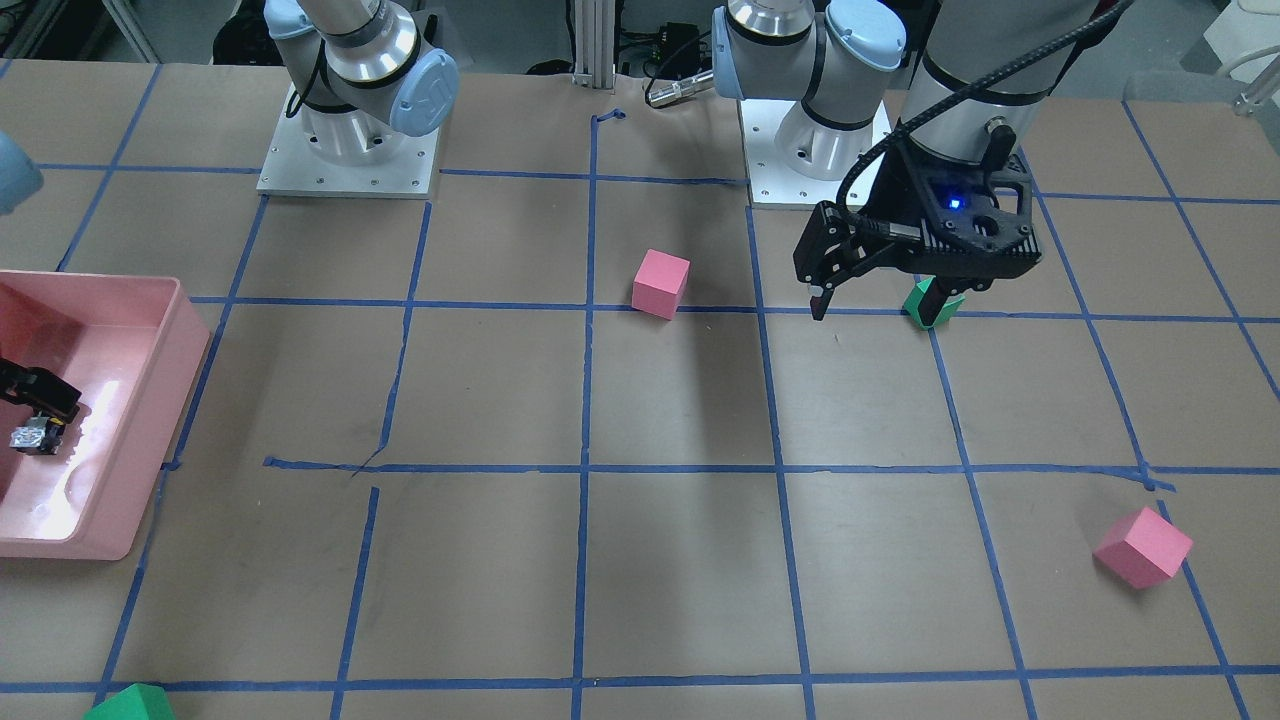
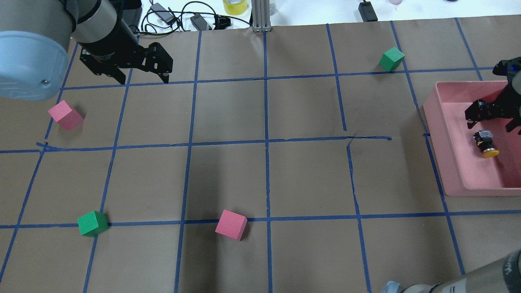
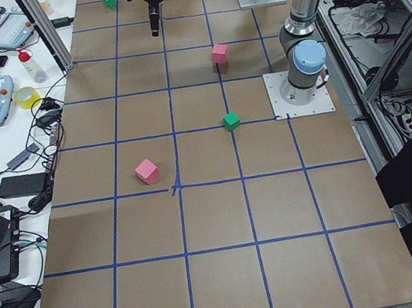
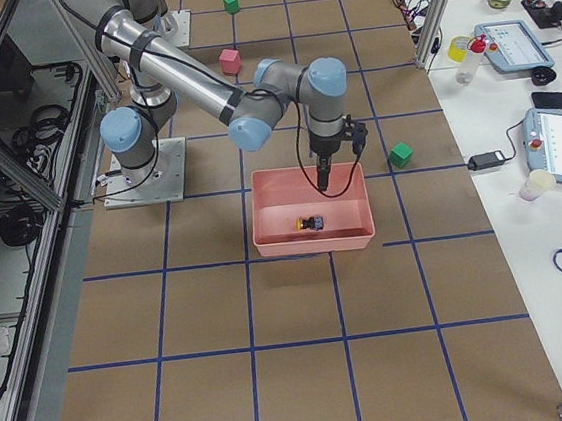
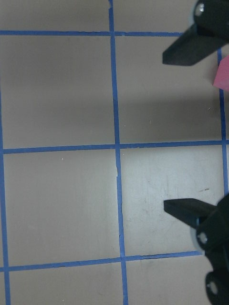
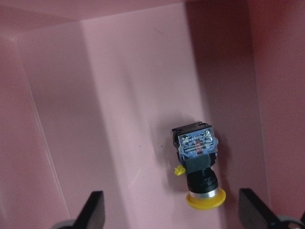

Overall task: Align button upright
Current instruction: 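Move the right gripper over the pink bin and lower onto the button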

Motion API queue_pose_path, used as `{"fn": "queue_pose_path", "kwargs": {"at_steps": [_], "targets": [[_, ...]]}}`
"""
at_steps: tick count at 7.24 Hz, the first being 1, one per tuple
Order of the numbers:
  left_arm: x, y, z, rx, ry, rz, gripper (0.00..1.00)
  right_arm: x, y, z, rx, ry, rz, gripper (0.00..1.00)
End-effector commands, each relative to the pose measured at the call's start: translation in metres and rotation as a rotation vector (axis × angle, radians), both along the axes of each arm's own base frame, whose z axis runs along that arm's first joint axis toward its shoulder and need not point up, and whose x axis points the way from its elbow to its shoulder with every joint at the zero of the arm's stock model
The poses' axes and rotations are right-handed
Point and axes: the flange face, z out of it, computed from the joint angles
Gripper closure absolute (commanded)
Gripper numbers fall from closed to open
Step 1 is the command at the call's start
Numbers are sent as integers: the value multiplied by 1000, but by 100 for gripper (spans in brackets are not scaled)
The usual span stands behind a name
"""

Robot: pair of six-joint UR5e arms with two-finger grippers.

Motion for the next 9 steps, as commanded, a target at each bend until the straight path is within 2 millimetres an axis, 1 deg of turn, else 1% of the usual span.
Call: {"fn": "queue_pose_path", "kwargs": {"at_steps": [1,2,3,4,5,8,9], "targets": [[0,0,0,0,0,-1,0,-3,0,-23,38,-25,44,4],[0,0,0,0,0,0,0,-7,1,-26,51,-23,75,4],[0,0,0,0,0,2,0,-20,7,-29,60,-33,113,3],[0,0,0,0,0,0,0,-28,10,-36,77,-46,174,3],[0,0,0,0,0,-1,0,-32,11,-45,85,-64,175,3],[0,1,0,0,-1,-4,0,-33,11,-67,103,-83,173,4],[0,1,0,0,-1,-4,0,-34,11,-69,106,-84,172,29]]}}
